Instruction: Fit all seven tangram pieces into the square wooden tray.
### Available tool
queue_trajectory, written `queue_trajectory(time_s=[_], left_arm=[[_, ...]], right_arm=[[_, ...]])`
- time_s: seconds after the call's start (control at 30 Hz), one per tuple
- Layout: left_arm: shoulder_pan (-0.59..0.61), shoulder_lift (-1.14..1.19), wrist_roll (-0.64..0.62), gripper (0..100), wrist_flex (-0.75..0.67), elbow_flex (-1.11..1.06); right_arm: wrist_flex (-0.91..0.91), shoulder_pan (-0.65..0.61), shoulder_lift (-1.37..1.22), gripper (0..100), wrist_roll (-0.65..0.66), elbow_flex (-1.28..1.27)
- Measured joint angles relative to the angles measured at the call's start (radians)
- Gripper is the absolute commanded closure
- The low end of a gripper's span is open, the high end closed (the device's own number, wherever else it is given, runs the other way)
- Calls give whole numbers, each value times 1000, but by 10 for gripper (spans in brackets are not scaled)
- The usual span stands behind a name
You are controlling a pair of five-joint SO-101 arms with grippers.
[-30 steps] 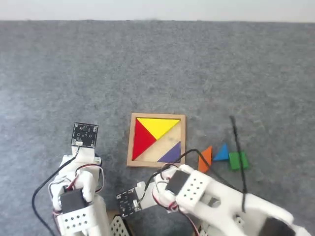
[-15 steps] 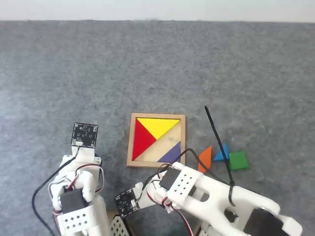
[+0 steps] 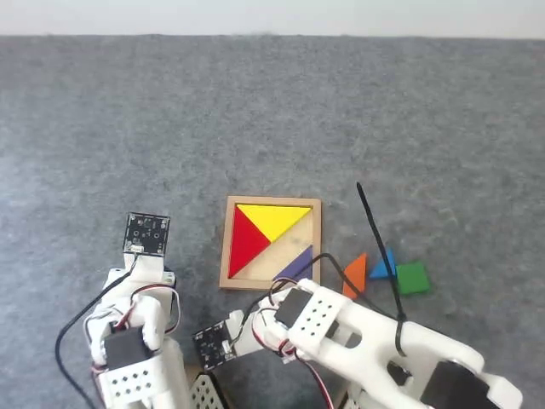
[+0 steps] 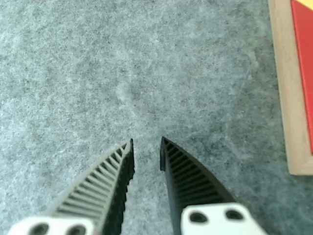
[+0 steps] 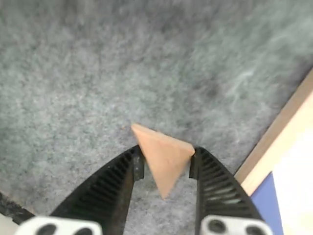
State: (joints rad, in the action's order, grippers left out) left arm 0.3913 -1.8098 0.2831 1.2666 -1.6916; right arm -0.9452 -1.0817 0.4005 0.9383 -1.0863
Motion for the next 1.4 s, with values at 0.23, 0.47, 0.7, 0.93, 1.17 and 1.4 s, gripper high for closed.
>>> queue_trajectory(time_s=[0.23, 0.47, 0.7, 0.93, 1.17, 1.4], left_arm=[[0, 0, 0, 913, 0, 0], [0, 0, 0, 913, 0, 0], [0, 0, 0, 913, 0, 0], [0, 0, 0, 913, 0, 0], [0, 0, 0, 913, 0, 0], [0, 0, 0, 913, 0, 0]], right_arm=[[0, 0, 0, 865, -29, 8], [0, 0, -2, 864, -43, 11], [-6, -9, -2, 764, -48, 20], [-6, -61, -17, 757, -48, 20], [-6, -61, -17, 848, -48, 20], [-2, -61, -17, 920, -68, 26]])
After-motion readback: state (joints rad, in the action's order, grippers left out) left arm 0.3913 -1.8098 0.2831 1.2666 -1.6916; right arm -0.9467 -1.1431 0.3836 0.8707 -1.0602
